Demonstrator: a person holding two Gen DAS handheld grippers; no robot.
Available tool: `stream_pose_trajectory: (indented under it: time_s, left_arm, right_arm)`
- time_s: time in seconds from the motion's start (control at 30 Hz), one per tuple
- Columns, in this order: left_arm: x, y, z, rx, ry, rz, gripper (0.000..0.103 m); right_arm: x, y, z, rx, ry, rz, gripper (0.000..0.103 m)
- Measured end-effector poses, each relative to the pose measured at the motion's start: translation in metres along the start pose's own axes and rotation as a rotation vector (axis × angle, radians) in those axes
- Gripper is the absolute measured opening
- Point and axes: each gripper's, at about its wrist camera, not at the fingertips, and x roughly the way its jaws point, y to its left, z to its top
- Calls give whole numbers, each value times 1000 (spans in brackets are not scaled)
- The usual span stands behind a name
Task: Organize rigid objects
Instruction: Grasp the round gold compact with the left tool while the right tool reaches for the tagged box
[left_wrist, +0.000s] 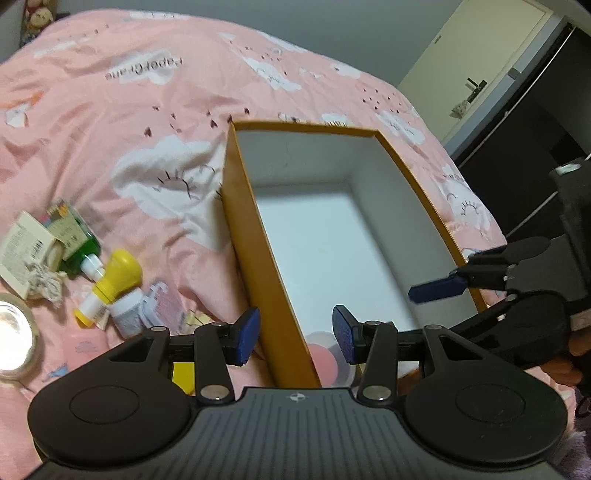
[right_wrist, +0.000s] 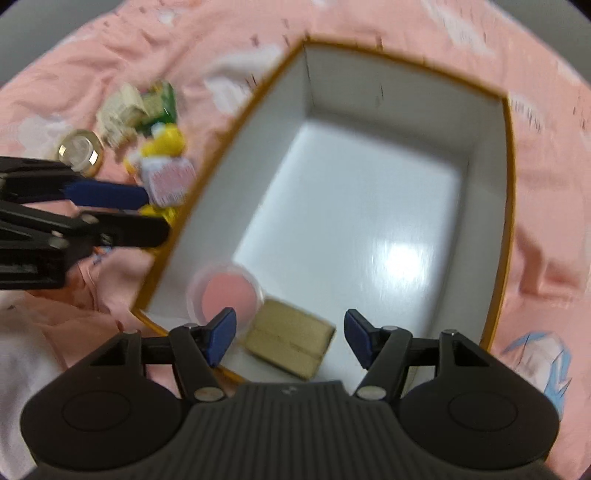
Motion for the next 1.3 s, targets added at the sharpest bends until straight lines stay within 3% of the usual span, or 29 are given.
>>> stream_pose_trajectory:
  time_s: [0.13,0.27,0.6,0.7,0.93,1.07,1.3]
  left_arm:
    - [-16,6,1,-36,-86,30,54]
    - [-32,15,-1,-52,-172,121,57]
    - [-53,57,-12,-164,-236,252,58]
    - [-61,77,-15,-233,-243,263,58]
    - [-70,117,-26,-367,-239,385,73]
    - [-64,135,-33,-430,-226,435,77]
    - [-58,150,-43,-422,-224,462,82]
  right_arm:
    - [-22,16,4,-66,-164,-8,64]
    - [-36,31,10,-103,-303,-10,64]
    - [-25,80,37,-107,-476,7,70]
    - [-17,94,43,-119,-493,13,70]
    - [16,120,64,-125,-448,41,68]
    - [35,129,77,-95,-409,65,55]
    - [62,140,93,-40,-354,131,53]
